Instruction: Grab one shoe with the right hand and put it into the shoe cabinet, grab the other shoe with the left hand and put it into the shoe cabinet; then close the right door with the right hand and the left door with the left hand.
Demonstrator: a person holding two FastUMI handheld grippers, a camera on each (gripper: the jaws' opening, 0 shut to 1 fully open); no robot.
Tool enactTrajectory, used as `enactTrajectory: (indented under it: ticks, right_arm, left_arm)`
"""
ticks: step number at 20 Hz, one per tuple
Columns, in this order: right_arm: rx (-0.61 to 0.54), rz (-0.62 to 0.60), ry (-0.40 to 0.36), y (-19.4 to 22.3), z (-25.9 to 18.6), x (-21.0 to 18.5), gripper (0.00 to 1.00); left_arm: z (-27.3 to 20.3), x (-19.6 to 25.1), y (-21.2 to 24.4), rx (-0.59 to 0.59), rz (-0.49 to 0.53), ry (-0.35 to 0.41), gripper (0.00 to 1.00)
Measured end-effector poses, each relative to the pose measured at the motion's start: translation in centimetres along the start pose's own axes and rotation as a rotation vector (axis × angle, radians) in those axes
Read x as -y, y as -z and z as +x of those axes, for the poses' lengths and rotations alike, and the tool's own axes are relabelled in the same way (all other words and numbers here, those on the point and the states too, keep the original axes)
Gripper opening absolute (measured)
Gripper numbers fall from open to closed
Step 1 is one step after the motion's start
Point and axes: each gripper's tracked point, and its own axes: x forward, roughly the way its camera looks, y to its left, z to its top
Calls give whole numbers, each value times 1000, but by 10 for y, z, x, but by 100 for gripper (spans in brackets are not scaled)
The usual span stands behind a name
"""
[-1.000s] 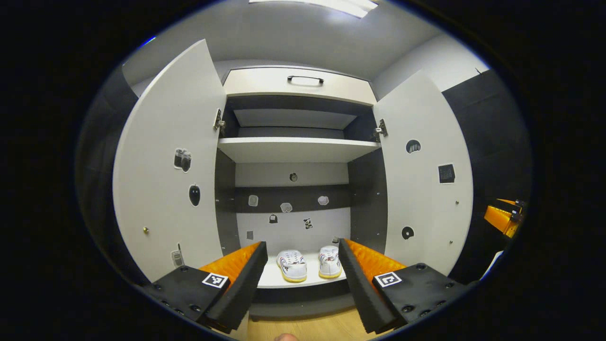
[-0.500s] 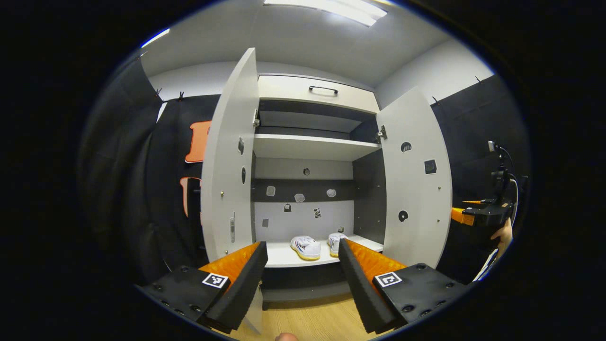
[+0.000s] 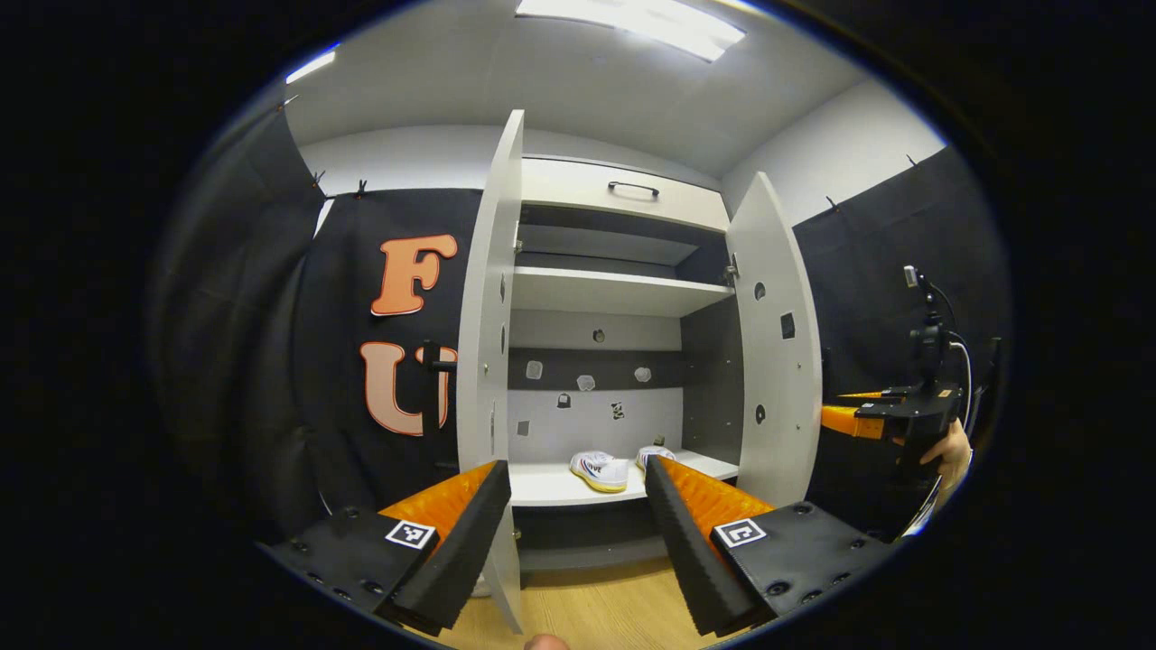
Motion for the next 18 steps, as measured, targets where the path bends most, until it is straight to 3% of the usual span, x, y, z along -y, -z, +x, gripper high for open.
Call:
enactTrajectory:
  ticks: [4,5,6,7,8,12,18]
  right_arm:
    - [-29,86,-126,11,21,-51,75]
    - [-26,97,-148,12,28,-63,86]
    - [-28,91,-144,15,34,-69,90]
    - [-27,68,-130,19,40,-75,87]
    - [-23,45,-112,19,48,-80,92]
    - [-31,41,-110,24,65,-105,93]
    - [-47,32,-44,37,83,-101,93]
  left_arm:
    - [-13,-20,6,-11,-17,-23,96]
    - [-15,-26,8,-10,-19,-32,96]
    - [-17,-30,9,-11,-19,-40,94]
    - [-18,-32,9,-11,-19,-47,96]
    - [-21,-34,9,-13,-17,-52,96]
    - [-33,-51,10,-16,-24,-70,96]
    - [-42,-83,15,-17,-30,-113,96]
